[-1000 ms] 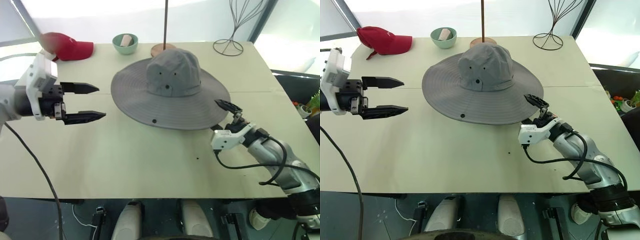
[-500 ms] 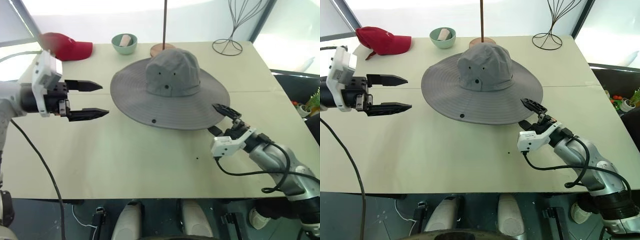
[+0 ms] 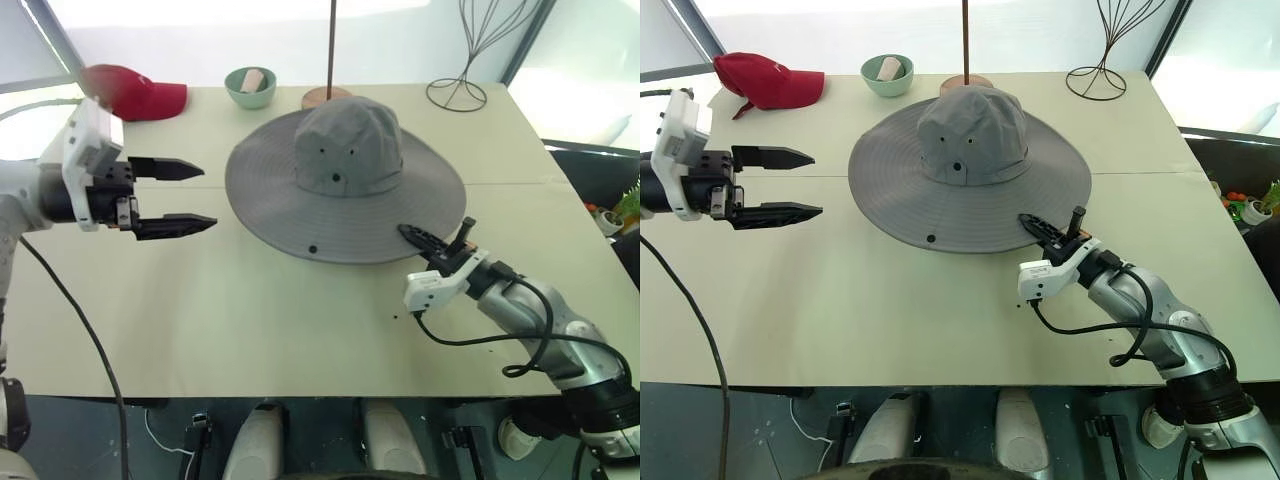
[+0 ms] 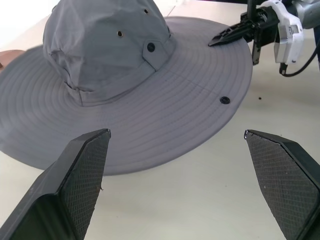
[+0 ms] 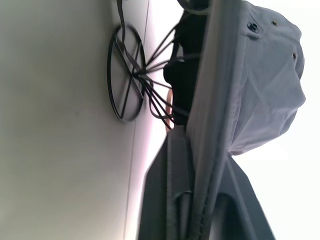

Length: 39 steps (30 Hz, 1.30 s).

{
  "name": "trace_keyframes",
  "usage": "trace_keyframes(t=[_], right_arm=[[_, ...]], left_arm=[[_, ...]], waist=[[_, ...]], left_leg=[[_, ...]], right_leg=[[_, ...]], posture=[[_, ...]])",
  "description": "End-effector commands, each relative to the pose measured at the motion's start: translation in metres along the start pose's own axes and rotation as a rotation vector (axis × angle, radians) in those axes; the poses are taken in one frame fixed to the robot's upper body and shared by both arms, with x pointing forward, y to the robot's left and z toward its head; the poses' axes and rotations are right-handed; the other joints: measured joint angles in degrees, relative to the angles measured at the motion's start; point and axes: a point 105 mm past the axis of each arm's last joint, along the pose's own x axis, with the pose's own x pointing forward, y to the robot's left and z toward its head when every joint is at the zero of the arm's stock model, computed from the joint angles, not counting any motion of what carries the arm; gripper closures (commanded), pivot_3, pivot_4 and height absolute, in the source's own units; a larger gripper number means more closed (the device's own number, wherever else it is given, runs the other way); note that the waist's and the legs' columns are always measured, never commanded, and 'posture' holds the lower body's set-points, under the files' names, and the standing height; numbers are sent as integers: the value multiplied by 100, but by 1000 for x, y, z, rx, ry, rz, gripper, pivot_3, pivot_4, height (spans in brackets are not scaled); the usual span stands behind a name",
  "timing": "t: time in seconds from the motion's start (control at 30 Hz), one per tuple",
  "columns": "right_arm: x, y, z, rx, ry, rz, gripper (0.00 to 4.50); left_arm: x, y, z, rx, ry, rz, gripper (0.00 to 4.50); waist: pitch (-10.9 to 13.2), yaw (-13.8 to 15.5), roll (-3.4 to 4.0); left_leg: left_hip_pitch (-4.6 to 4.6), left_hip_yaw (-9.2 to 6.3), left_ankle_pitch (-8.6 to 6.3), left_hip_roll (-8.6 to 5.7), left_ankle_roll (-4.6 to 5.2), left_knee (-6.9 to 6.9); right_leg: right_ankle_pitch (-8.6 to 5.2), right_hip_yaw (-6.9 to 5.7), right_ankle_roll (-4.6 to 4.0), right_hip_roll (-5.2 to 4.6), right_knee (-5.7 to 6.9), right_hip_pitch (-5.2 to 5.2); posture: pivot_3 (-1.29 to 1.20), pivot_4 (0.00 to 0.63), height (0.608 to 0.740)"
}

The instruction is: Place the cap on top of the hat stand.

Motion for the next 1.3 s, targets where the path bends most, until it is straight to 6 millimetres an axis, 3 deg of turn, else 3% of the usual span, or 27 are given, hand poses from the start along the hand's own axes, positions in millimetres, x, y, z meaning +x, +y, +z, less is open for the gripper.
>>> trace_keyframes(t=[0.03, 0.3, 0.5, 0.8, 0.93, 1.1, 1.17, 1.23, 1.27, 1.3], right_arm=[[0, -10, -3, -87, -8, -35, 4339], [3, -13, -10, -14, -2, -52, 4339], [2, -10, -7, -30, -1, -32, 1757], [-30, 6, -7, -15, 40, 18, 1757], [-53, -8, 4, 11, -33, -2, 1757], [-77, -22, -3, 52, 3, 14, 1757], [-95, -18, -24, 151, 90, 85, 1757], [-116, -17, -55, 304, 231, 144, 1209], [-126, -19, -71, 461, 309, 161, 928], [-132, -19, -78, 575, 342, 174, 350]], left_arm=[[-6, 0, 9, 42, -17, 20, 0], [-6, 1, 9, 44, -17, 26, 0], [-7, 0, 9, 42, -15, 25, 0], [-5, 5, 6, 35, -14, 22, 0], [-4, 10, 4, 32, -19, 29, 0], [-5, 15, 1, 28, -26, 42, 0], [-7, 19, 0, 25, -26, 61, 0], [-12, 22, -1, 21, -21, 88, 0], [-15, 24, -1, 17, -16, 101, 0], [-17, 25, -1, 15, -13, 109, 0]], waist=[[0, 0, 0], [0, -2, 0], [0, -2, 0], [0, 5, 0], [0, 7, 1], [-2, 2, -4], [-2, 8, -3], [-1, 17, -5], [-1, 16, -5], [2, 10, -9]], left_leg=[[0, 0, 0, 0, 0, 0], [0, 0, 0, 0, 0, 0], [0, 0, 0, 0, 0, 0], [-1, 0, 0, 0, 0, 0], [0, 0, 0, 0, 0, 1], [2, 0, 0, 0, 0, 2], [4, 0, 0, 0, 0, 3], [3, 0, -1, 0, 2, 2], [3, 0, -1, 0, 2, 3], [3, 2, -1, -1, 2, 6]], right_leg=[[0, 0, 0, 0, 0, 0], [0, 0, 0, 0, 0, 0], [0, 0, 0, 0, 0, 0], [0, 0, 0, 0, -1, 1], [0, 0, 0, 0, 0, 2], [0, 0, 1, -1, -1, 7], [0, 0, 0, -1, -1, 10], [0, 0, 0, -1, -5, 14], [0, 0, 1, -2, -9, 17], [1, 0, 1, -4, -11, 20]], posture=[[0, 150, 740], [0, 150, 740], [0, 150, 740], [0, 150, 740], [0, 150, 740], [0, 150, 740], [0, 150, 740], [0, 150, 740], [0, 150, 740], [0, 150, 740]])
